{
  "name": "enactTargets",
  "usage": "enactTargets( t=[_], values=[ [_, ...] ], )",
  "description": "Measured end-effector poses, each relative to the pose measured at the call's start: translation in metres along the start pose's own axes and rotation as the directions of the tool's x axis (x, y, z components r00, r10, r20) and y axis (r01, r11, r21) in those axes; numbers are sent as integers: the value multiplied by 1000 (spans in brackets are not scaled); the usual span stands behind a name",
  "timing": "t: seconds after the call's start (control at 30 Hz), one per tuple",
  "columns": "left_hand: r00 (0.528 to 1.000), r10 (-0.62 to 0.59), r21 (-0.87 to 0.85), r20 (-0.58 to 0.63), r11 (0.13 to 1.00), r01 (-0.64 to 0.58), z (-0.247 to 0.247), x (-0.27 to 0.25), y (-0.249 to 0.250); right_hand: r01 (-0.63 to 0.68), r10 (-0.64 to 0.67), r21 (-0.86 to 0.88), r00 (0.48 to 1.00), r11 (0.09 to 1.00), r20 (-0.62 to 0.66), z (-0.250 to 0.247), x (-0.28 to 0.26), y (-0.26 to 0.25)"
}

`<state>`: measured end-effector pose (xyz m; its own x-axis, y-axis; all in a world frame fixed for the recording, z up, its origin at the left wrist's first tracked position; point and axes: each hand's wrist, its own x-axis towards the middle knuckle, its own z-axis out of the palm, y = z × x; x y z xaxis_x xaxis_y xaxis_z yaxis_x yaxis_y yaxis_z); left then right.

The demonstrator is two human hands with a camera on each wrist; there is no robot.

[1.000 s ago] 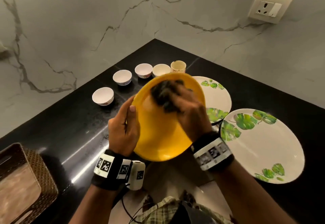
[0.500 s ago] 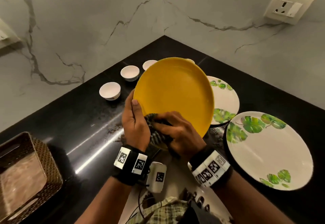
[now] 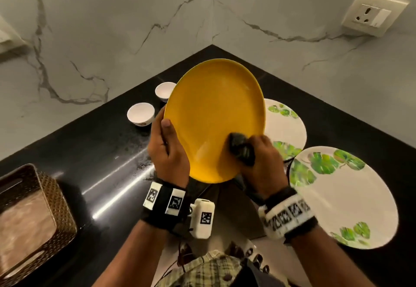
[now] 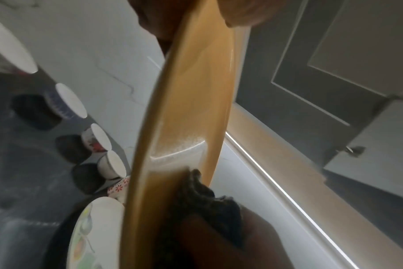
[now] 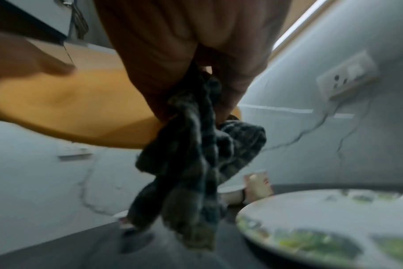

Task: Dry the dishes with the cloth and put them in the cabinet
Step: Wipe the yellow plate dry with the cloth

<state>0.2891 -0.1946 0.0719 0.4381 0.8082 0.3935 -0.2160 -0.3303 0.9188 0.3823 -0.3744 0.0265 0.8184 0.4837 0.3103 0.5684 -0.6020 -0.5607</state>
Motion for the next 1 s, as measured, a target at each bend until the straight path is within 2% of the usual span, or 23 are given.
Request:
enactTargets(
  t=[0.1,0.13,0.2,0.33,0.4,0.47,0.53,0.63,0.7,0.73,0.77,0.83,0.9,0.93,0.97,1.0],
  values=[
    [995,-95,8,36,995,95,5,-3,-9,267,-291,226,954,937,79,18,-30,-36],
    [990,-113,17,81,994,112,7,-7,-10,329,-355,250,932,911,70,20,-28,-47],
    [979,-97,37,179,995,92,8,-10,-11,380,-393,228,919,897,14,19,-11,-55],
    [969,2,87,247,996,-24,3,-6,-12,291,-263,128,944,948,-198,-4,31,-34],
    [971,40,90,234,994,-63,-4,-7,-12,144,-107,99,945,985,-309,-17,43,-15],
    [985,46,62,165,996,-57,-12,-8,-10,-9,31,62,933,998,-358,-23,43,0],
    [997,2,27,79,1000,-4,-17,-3,-13,-57,57,11,958,998,-281,-14,28,5],
    [993,-94,-12,-73,996,94,-18,12,-16,104,-100,70,994,992,-53,18,-4,-18],
    [988,-103,11,-111,994,105,-16,17,-22,233,-251,222,966,947,57,40,-15,-42],
    [986,-110,28,-122,993,114,-18,19,-26,262,-306,339,948,903,83,48,-15,-54],
    [983,-123,36,-137,991,129,-22,20,-31,237,-324,481,940,844,104,54,-11,-64],
    [974,-144,19,-175,989,150,-36,24,-43,39,-260,732,947,681,191,55,2,-76],
    [955,-130,30,-266,989,143,-60,32,-54,-166,-138,838,952,519,274,51,15,-74],
    [936,-118,51,-331,989,142,-74,37,-59,-203,-69,856,961,475,267,49,22,-70],
    [913,-108,75,-394,986,149,-88,41,-64,-208,0,858,972,469,236,48,29,-64],
    [888,-99,98,-449,982,159,-102,44,-68,-199,58,838,979,509,197,49,36,-58]
  ],
)
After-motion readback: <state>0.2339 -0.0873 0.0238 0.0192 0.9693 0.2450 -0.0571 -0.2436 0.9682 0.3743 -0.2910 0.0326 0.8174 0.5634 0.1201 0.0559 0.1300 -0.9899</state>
